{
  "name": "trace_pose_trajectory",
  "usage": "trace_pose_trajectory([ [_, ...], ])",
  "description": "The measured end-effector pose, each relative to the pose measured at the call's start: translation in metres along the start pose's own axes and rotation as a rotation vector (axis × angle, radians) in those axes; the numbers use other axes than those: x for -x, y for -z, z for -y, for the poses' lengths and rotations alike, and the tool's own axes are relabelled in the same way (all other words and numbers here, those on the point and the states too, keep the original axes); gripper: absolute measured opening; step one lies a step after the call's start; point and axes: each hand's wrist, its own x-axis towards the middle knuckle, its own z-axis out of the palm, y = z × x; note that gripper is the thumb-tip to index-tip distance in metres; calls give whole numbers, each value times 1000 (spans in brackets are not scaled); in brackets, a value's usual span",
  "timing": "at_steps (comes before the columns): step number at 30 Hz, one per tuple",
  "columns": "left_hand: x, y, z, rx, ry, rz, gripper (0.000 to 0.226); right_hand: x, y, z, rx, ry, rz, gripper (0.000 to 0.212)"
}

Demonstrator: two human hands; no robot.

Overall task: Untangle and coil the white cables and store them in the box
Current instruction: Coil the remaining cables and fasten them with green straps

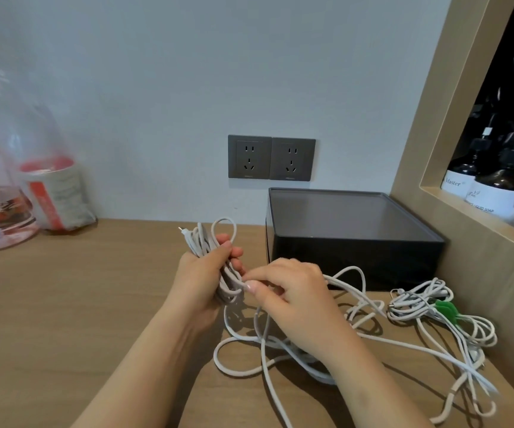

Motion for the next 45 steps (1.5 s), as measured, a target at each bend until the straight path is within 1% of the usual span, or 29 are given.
trace_pose_trajectory([
  [1, 0, 0, 0, 15, 18, 36, 10, 0, 3, 2, -105, -76, 45, 19],
  [2, 1, 0, 0, 4, 31, 71, 10, 0, 6, 3, -209, -150, 41, 15],
  [4, 2, -1, 3, -79, 26, 156, 9, 0, 7, 2, -349, -255, -71, 13],
  [6, 4, -1, 6, -271, -27, 265, 7, -2, 9, -3, -437, -345, -180, 13],
  [8, 7, -1, 8, -495, -85, 371, 4, -4, 10, -6, -486, -387, -230, 15],
  [10, 10, -2, 10, -639, -135, 422, 7, -5, 12, -6, -509, -388, -252, 16],
  [13, 7, -1, 14, -652, -166, 382, 22, -3, 15, -3, -528, -353, -284, 18],
  [15, 3, 0, 15, -665, -164, 352, 30, -2, 14, -2, -530, -310, -238, 20],
  [16, 2, 1, 15, -680, -169, 357, 31, -2, 13, 0, -514, -291, -196, 22],
  [19, 1, 2, 16, -733, -199, 366, 22, -2, 9, 2, -398, -234, -98, 18],
  [22, 3, 0, 17, -781, -213, 333, 14, -2, 7, 0, -292, -190, -97, 11],
  [25, 2, -1, 20, -855, -236, 340, 10, -3, 5, -1, -254, -169, -133, 12],
  [27, -1, -1, 20, -762, -242, 229, 9, -3, 5, -2, -280, -165, -193, 15],
  [29, -6, 0, 17, -514, -185, 65, 12, -2, 8, -4, -322, -188, -216, 16],
  [30, -9, 2, 14, -350, -147, -4, 14, -2, 10, -4, -341, -211, -191, 13],
  [32, -13, 5, 7, -92, -88, -82, 17, 0, 16, -6, -329, -243, -72, 5],
  [35, -15, 7, 0, 151, 0, -142, 18, 1, 21, -7, -214, -243, 147, 5],
  [37, -14, 6, -1, 252, 64, -150, 14, 0, 22, -7, -157, -252, 227, 4],
  [38, -14, 5, -1, 294, 100, -136, 15, 0, 23, -7, -132, -254, 236, 5],
  [42, -15, 4, -4, 479, 220, -64, 33, 0, 29, -14, 11, -256, 138, 4],
  [45, -14, 8, -9, 621, 290, -15, 38, -1, 33, -19, 171, -276, 86, 9],
])
